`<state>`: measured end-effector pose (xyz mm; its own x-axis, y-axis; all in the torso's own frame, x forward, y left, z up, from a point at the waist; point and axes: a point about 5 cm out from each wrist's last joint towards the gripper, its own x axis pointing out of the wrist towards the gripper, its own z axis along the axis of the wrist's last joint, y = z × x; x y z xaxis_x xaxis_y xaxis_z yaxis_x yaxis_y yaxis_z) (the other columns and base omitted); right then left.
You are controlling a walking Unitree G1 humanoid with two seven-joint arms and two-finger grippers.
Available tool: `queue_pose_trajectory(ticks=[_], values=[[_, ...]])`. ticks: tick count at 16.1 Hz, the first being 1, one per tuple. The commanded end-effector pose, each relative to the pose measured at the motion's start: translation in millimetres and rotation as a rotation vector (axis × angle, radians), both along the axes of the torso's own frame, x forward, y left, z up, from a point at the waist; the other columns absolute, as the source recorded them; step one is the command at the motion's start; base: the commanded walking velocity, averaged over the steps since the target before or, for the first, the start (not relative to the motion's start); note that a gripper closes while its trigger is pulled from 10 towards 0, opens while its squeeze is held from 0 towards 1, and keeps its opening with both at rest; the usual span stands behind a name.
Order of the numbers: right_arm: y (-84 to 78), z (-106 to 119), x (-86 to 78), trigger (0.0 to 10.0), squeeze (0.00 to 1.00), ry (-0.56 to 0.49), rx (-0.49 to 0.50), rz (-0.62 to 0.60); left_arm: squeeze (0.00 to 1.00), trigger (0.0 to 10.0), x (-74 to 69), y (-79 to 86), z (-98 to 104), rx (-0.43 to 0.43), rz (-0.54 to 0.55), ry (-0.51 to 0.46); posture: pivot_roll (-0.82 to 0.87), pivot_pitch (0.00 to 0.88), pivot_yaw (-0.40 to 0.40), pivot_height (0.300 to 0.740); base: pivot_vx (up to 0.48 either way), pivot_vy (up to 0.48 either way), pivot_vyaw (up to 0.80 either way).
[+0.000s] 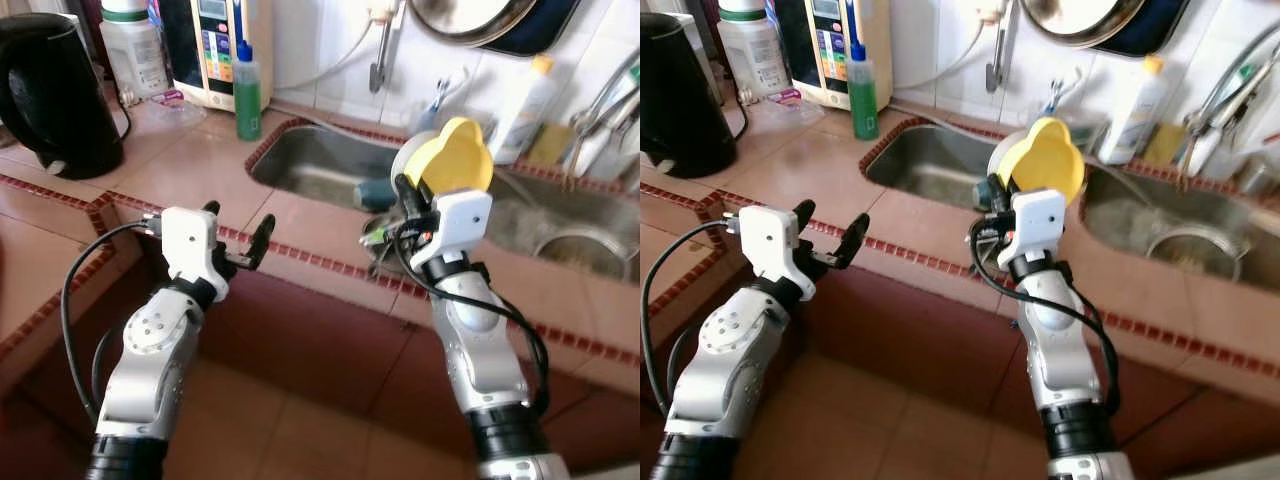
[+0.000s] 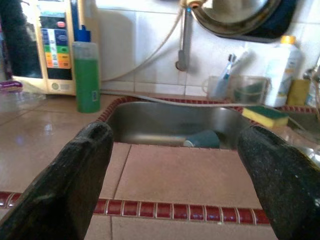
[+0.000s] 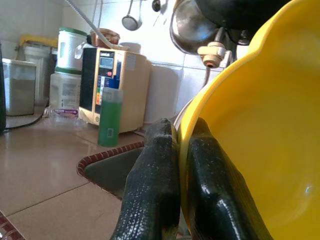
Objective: Kitchen organization
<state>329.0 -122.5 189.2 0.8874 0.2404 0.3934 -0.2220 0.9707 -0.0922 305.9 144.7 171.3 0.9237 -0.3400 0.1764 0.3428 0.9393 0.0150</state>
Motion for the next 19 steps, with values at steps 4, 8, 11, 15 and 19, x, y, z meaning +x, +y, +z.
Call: queue_pose_trajectory(ticks=[4, 8, 11, 15, 19], values=[[-1.3, 0.8, 0.4, 10.0, 0.00, -0.004, -0.003, -0.005, 0.00, 10.0, -0.6, -3.9, 2.2, 0.015, -0.013, -0.015, -0.05, 0.000, -0.034, 0.740, 0.000, 0.000, 0.00], [0.0, -1.0, 1.8, 10.0, 0.00, 0.010, -0.009, -0.005, 0.00, 10.0, -1.2, -4.0, 2.5, 0.029, -0.026, -0.019, -0.05, 0.000, -0.035, 0.740, 0.000, 0.000, -0.18], [-1.0, -2.3, 2.6, 10.0, 0.00, 0.019, -0.010, -0.010, 0.00, 10.0, -0.9, -4.4, 2.6, 0.039, -0.033, -0.021, -0.05, 0.000, -0.037, 0.740, 0.000, 0.000, -0.73], [0.2, 0.0, 1.8, 10.0, 0.00, -0.002, -0.006, -0.002, 0.00, 10.0, -0.8, -5.1, 2.6, 0.044, -0.044, -0.021, -0.05, 0.000, -0.038, 0.740, 0.000, 0.000, -0.52], [1.1, 0.7, 1.5, 10.0, 0.00, -0.006, -0.019, 0.000, 0.00, 10.0, -0.3, -4.5, 2.8, 0.039, -0.046, -0.018, -0.05, 0.000, -0.037, 0.740, 0.000, 0.000, 0.00]])
